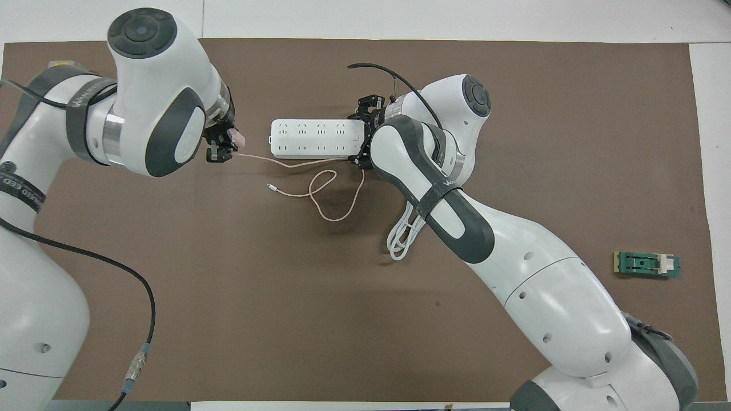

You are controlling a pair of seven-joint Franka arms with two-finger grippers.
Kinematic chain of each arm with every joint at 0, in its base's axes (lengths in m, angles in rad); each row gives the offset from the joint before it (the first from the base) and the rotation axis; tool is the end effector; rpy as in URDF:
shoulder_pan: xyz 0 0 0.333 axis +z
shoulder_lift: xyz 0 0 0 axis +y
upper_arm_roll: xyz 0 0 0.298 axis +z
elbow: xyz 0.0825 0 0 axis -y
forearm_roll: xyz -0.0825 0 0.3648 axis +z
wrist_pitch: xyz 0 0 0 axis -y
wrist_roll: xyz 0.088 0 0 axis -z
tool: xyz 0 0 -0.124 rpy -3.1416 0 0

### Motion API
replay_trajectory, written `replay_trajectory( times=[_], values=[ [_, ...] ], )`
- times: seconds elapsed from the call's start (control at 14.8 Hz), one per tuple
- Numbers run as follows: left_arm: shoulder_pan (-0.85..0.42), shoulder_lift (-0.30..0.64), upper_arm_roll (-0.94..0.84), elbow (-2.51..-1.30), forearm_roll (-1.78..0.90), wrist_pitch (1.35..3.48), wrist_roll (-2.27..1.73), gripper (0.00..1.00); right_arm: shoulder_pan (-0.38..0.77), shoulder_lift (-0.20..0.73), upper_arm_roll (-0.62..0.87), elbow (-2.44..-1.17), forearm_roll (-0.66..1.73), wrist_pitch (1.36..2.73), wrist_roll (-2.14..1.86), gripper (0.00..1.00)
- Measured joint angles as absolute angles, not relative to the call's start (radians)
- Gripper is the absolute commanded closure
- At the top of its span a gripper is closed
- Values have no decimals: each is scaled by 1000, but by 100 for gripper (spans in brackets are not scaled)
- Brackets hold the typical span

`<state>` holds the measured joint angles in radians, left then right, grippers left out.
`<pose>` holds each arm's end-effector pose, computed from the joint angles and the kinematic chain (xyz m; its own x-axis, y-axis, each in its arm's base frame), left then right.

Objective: Unplug charger and place it aside
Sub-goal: 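Carry the pink charger away from the strip with the left gripper, then lower the charger onto the table and open the left gripper while the right gripper withdraws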

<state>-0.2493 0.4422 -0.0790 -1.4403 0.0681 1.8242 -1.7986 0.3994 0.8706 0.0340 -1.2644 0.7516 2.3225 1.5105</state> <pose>0.6247 -0.1979 0.4055 0.1135 0.9926 0.0431 0.9926 -0.1114 -0.0485 0.6725 0.3269 0.2389 0.0197 -0.8045 -0.5937 -0.9984 0.0161 -0.0549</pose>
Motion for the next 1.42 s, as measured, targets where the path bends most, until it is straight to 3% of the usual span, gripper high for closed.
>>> replay_trajectory(
  times=[0.61, 0.88, 0.95, 1.01, 1.08, 1.15, 1.22, 1.42],
  values=[
    [39, 268, -70, -1589, 46, 1690, -1111, 100, 398, 804, -3, -1283, 751, 2295, 1513, 2],
    [131, 237, -68, -1640, 44, 1681, -844, 100, 395, 732, -73, -1283, 731, 2182, 1513, 1],
    [134, 226, -69, -1682, 43, 1725, -822, 96, 393, 715, -84, -1283, 709, 2156, 1513, 1],
    [133, 208, -74, -1748, 43, 1800, -812, 87, 390, 700, -93, -1284, 684, 2134, 1513, 1],
    [130, 188, -80, -1827, 43, 1879, -804, 59, 387, 687, -98, -1284, 658, 2115, 1513, 1],
    [125, 166, -83, -1909, 43, 1958, -786, 19, 385, 673, -103, -1284, 625, 2096, 1513, 1],
    [121, 148, -85, -1972, 43, 2014, -758, 0, 383, 661, -107, -1284, 589, 2077, 1513, 1],
    [121, 105, -85, -2025, 42, 2065, -654, 0, 368, 597, -112, -1283, 462, 1981, 1447, 1]
  ],
)
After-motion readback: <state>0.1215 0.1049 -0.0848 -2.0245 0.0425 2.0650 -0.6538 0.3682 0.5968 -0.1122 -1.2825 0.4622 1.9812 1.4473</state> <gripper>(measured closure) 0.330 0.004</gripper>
